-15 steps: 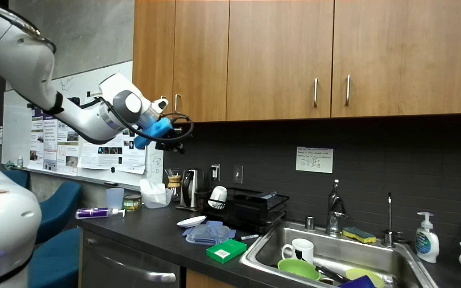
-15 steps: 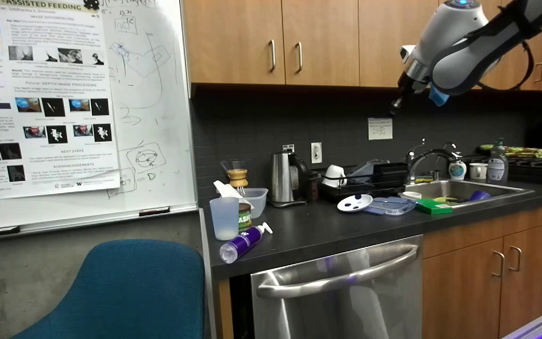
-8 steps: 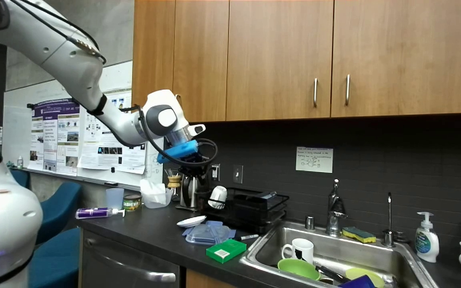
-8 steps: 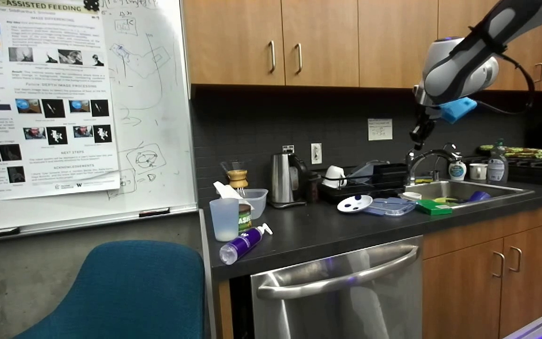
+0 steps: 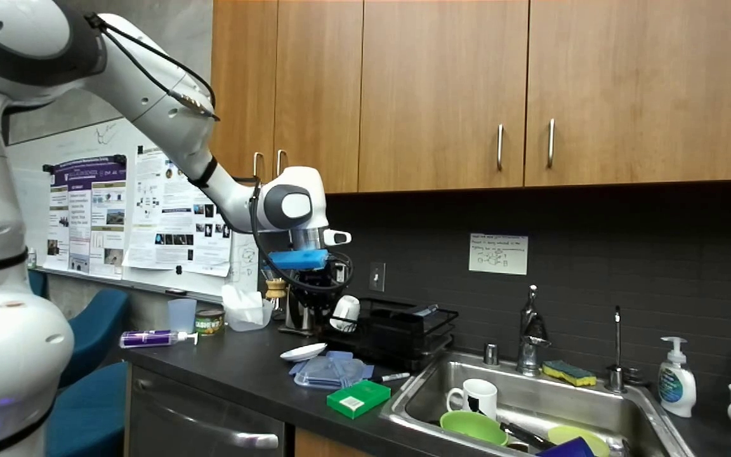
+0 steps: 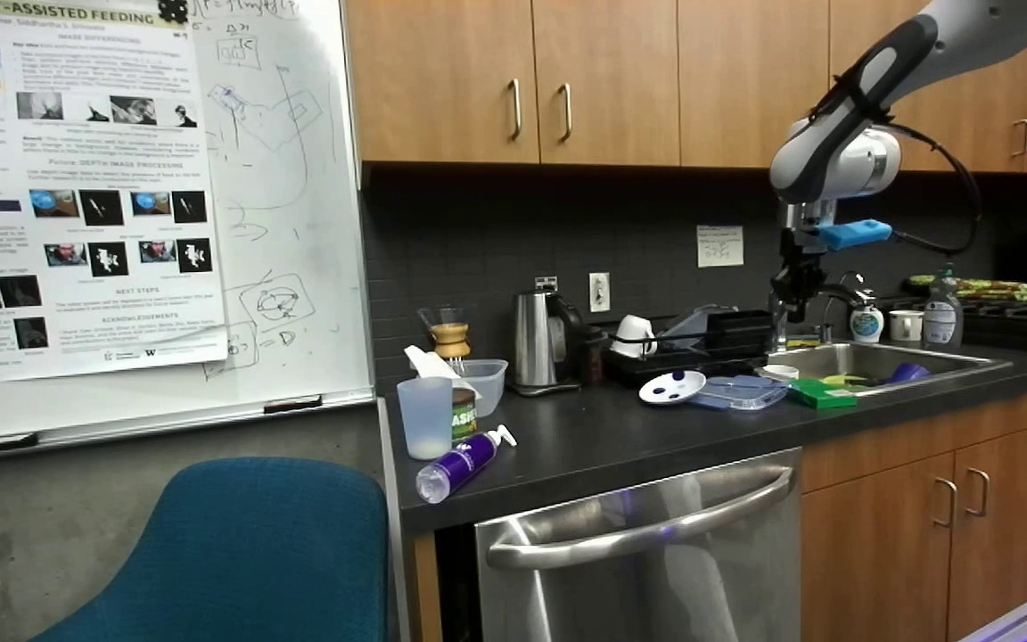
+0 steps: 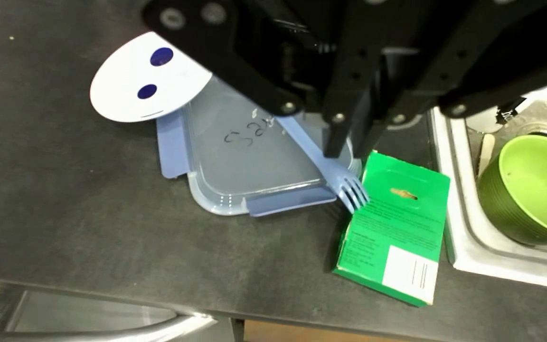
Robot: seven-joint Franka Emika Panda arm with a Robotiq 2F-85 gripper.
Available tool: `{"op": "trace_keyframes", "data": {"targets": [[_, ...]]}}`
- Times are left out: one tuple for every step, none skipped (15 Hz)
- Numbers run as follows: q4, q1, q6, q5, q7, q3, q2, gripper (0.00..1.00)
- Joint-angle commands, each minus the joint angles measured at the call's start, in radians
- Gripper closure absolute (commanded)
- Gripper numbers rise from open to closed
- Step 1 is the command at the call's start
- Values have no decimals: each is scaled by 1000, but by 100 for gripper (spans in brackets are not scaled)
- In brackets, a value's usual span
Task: Close the open upper cabinet door.
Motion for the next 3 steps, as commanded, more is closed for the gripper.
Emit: {"op": "trace_keyframes", "data": {"targets": [[8,6,-9,4,-2,-6,5,82],[12,6,-12,4,-3,-7,8,74],[13,7,-14,5,-3,-7,8,73]]}}
